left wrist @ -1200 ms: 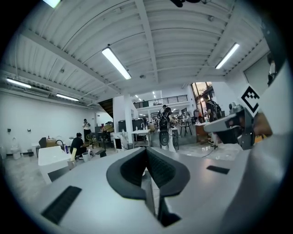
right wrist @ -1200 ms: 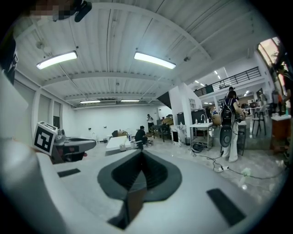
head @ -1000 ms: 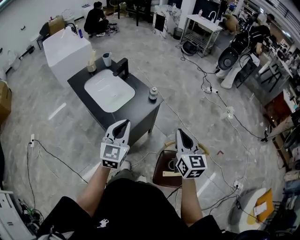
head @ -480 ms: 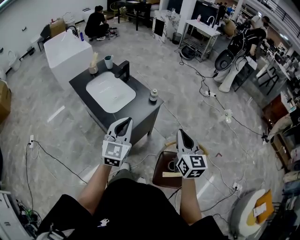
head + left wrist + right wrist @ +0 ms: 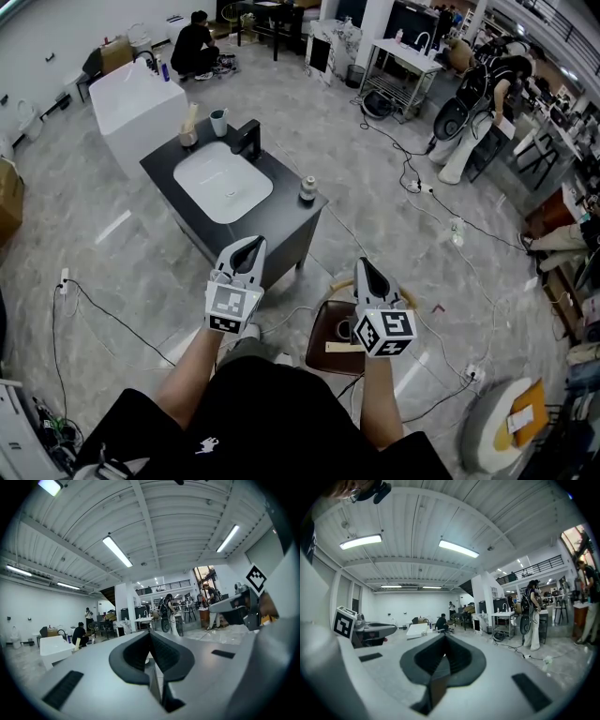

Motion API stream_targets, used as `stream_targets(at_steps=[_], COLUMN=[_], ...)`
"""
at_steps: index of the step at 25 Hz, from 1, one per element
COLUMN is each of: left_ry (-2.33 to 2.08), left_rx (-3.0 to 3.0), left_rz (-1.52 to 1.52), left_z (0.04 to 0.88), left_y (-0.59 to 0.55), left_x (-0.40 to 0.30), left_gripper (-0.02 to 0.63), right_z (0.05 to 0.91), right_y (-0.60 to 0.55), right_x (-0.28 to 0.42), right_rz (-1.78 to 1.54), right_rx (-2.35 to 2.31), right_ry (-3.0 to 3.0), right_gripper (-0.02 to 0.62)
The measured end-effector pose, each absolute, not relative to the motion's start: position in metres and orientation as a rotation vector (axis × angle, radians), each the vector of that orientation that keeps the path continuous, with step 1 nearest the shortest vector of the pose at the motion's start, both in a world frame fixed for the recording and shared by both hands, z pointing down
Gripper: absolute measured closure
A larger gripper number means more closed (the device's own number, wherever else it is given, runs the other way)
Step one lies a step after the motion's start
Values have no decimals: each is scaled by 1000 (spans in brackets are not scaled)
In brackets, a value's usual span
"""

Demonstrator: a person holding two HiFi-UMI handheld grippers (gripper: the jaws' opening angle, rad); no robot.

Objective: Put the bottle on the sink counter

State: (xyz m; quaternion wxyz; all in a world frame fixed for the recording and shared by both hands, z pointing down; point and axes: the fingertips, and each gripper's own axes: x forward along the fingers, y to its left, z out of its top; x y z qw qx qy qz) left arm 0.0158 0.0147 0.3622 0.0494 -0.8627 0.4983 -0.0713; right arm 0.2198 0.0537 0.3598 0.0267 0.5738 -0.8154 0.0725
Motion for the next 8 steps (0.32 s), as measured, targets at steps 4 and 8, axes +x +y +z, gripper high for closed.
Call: stream_targets(at_steps=[4,8], left_ry=[1508,1498], left_rx=[-2636,-2637], left_rz=[-215,-215], left_z=[364,364], left_y=[13,8], left_x=[18,20], left_gripper=[604,604], right_z=[361,364], right_y=[52,48], right_x=[222,224], right_rz=[217,217], right_rx=[1773,1775], right_ry=[-2516,-2506], right_gripper=[594,594])
